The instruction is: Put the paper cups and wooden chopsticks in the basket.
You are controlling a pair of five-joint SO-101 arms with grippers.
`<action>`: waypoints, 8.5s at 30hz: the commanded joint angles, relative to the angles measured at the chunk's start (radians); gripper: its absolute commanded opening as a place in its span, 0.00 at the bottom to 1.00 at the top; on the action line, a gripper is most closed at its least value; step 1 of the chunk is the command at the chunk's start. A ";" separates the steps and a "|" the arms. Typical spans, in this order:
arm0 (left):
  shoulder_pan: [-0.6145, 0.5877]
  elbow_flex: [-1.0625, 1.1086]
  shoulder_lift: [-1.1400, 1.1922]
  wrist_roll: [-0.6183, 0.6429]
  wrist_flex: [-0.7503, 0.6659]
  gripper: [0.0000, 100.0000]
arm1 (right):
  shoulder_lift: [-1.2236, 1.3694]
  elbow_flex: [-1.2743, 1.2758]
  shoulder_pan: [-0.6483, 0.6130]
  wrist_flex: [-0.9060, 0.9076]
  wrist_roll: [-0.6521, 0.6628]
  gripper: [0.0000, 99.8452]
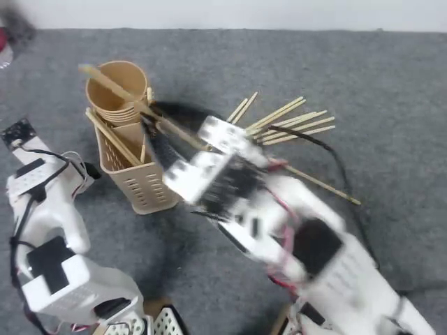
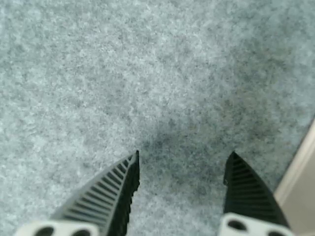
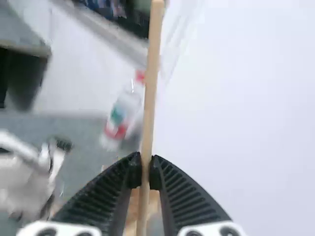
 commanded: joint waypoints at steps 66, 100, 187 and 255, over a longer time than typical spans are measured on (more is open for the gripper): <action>-0.005 -0.008 -0.032 -0.008 0.008 0.26 | 1.095 -0.359 0.668 0.671 0.250 0.13; -0.005 -0.008 -0.032 -0.008 0.009 0.26 | 0.441 -0.580 0.535 0.998 0.227 0.01; -0.014 -0.010 -0.032 -0.006 0.005 0.26 | 1.446 -0.692 0.656 0.443 0.647 0.15; -0.015 -0.010 -0.032 -0.006 0.009 0.26 | 1.647 -0.905 0.433 0.395 0.503 0.01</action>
